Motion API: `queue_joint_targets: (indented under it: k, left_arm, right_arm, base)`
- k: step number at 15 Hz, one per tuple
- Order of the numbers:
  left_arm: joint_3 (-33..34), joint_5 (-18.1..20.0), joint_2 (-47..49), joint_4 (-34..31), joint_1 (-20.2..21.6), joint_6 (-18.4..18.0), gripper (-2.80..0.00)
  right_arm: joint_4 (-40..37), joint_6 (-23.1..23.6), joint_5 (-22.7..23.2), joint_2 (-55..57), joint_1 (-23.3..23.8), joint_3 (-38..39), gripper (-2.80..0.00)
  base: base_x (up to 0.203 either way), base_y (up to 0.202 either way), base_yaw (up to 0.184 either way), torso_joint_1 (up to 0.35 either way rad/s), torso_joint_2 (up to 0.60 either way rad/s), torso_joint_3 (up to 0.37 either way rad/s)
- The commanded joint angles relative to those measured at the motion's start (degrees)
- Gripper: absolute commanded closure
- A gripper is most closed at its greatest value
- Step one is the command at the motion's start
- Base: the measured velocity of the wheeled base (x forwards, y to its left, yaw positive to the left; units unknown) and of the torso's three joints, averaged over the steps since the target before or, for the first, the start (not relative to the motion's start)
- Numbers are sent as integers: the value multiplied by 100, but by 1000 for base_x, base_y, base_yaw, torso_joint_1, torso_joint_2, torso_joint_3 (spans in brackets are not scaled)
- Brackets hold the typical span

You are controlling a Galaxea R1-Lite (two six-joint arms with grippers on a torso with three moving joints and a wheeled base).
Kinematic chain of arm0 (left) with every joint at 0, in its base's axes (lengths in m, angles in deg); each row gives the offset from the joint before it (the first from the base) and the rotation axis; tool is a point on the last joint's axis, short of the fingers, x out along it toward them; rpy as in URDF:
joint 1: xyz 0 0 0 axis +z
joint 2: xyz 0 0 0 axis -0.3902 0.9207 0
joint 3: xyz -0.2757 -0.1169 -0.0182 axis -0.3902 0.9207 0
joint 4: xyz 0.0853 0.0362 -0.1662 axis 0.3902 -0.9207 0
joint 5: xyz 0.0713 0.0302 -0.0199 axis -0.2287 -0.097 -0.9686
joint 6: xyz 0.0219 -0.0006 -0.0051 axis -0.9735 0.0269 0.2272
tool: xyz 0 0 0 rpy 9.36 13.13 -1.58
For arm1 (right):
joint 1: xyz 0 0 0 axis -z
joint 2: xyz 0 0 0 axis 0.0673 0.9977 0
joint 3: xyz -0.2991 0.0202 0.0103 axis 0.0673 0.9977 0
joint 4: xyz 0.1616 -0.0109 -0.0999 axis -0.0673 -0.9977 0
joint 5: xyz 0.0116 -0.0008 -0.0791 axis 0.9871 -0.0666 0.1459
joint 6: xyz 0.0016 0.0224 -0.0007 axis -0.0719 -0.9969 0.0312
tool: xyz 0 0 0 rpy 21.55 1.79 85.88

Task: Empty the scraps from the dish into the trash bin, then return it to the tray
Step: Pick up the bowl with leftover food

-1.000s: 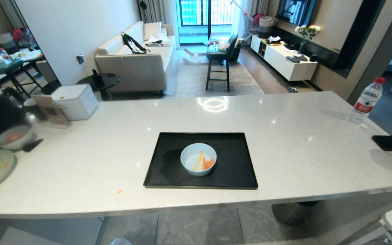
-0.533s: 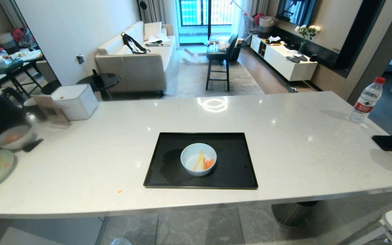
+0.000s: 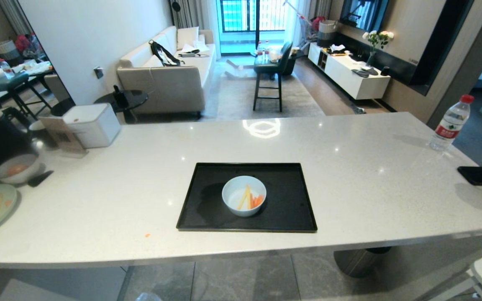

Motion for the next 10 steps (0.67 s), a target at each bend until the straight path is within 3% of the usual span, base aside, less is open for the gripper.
queue_joint_targets:
  k: [1, 4, 6, 10]
  left_arm:
    - [0, -9, -2, 2, 0, 21, 0]
    - [-27, -14, -2, -3, 0, 74, 0]
    - [-547, 21, 197, -218, 1, 72, 0]
    - [-1887, 417, 2015, -578, -63, -146, 0]
  right_arm:
    - [2, -2, -2, -2, -1, -7, 0]
    - [2, -2, -2, -2, -1, 0, 0]
    - [2, -2, -2, -2, -1, -7, 0]
    - [2, -2, -2, -2, -1, 0, 0]
  base:
    - [0, 0, 0, 0, 0, 0]
    - [0, 0, 0, 0, 0, 0]
    - [0, 0, 0, 0, 0, 0]
    - [0, 0, 0, 0, 0, 0]
